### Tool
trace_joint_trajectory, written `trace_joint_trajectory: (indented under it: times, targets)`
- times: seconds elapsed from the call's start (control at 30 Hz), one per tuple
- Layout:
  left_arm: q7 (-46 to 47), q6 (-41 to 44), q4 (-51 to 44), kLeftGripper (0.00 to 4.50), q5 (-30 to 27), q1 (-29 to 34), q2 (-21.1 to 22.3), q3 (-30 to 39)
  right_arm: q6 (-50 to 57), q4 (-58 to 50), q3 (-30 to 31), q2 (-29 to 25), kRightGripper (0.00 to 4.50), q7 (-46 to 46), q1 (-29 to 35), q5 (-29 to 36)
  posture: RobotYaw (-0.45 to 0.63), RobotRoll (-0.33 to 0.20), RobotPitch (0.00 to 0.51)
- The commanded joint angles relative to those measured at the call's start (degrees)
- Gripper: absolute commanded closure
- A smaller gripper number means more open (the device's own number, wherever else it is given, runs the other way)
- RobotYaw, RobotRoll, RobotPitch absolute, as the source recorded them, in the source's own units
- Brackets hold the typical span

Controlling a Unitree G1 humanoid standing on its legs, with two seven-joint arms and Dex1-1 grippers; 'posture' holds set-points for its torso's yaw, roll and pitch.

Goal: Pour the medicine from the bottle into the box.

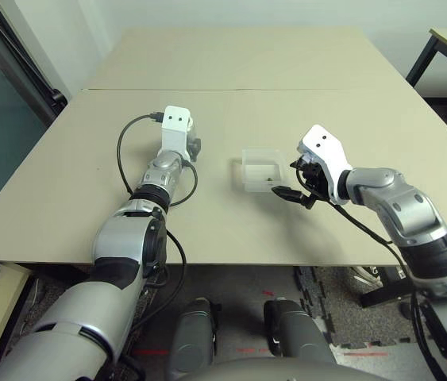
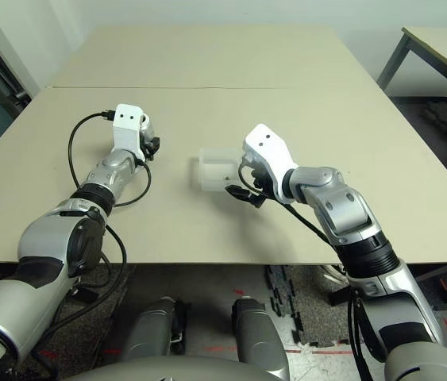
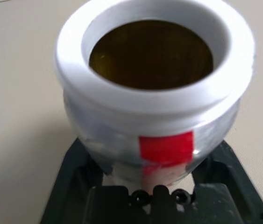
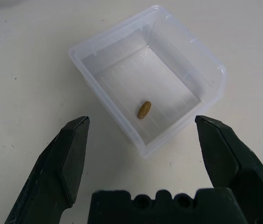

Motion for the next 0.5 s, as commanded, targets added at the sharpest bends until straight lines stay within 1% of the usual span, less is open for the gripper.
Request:
trace_joint_trajectory:
  times: [0.03,0.5]
  targets:
    - [-0.35,-0.46,-0.14,0.05,-0.39,1.22,-0.45,-0.23,0.18,-0.08,0.17,0.0,0.0,-0.19,0.53,-0.18,-0.01,0.0,0.095]
    - [-1.02,-2.38,-1.06,0.02,-0.51,2.08,-0.71,-0.43,-0.33,0.34,0.33,0.43,0.0,-0.24,0.36,-0.31,0.0,0.0,0.096]
